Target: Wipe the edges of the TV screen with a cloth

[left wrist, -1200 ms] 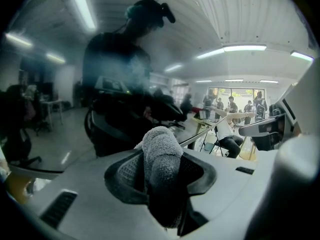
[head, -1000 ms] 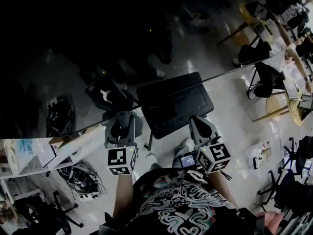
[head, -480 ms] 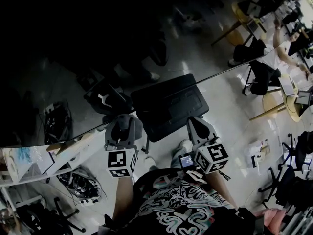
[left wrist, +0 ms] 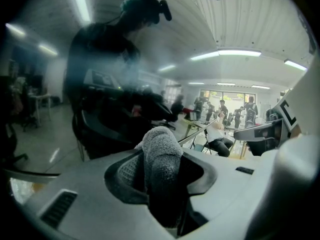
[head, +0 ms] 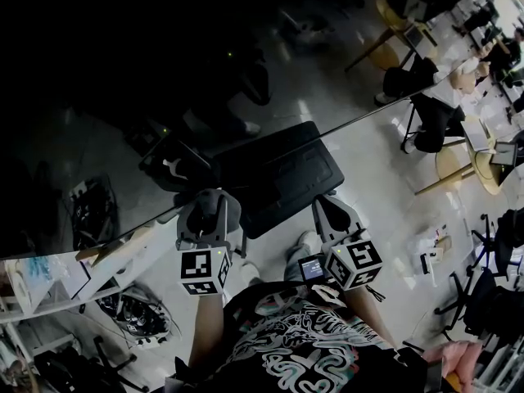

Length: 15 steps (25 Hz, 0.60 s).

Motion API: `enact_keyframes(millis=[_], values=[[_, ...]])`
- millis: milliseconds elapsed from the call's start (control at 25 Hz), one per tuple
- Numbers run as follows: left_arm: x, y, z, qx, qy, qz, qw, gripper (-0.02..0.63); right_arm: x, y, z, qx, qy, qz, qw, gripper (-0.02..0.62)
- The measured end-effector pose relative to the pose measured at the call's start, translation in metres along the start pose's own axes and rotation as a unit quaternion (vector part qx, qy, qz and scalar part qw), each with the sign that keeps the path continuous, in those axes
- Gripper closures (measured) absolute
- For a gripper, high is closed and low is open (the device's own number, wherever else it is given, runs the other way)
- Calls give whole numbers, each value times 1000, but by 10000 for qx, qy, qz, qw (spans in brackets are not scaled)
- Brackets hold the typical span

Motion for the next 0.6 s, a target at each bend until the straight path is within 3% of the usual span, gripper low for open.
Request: enact_keyframes(millis=[360, 600], values=[[7, 4, 9, -675, -300, 201, 9971, 454, -6, -1, 11, 61, -89, 15, 9999, 563], [9, 5, 13, -1345, -474, 368, 9891, 456, -10, -5, 18, 108, -141, -6, 9998, 563]])
Point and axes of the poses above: the fingertips, and each gripper's own axes: x forward along the fingers, z to its right, y out of its top, the point moved 2 cm from there along -x, backward along the fingers, and after that the axes turned 1 degree about -y, right-handed, at the moved point
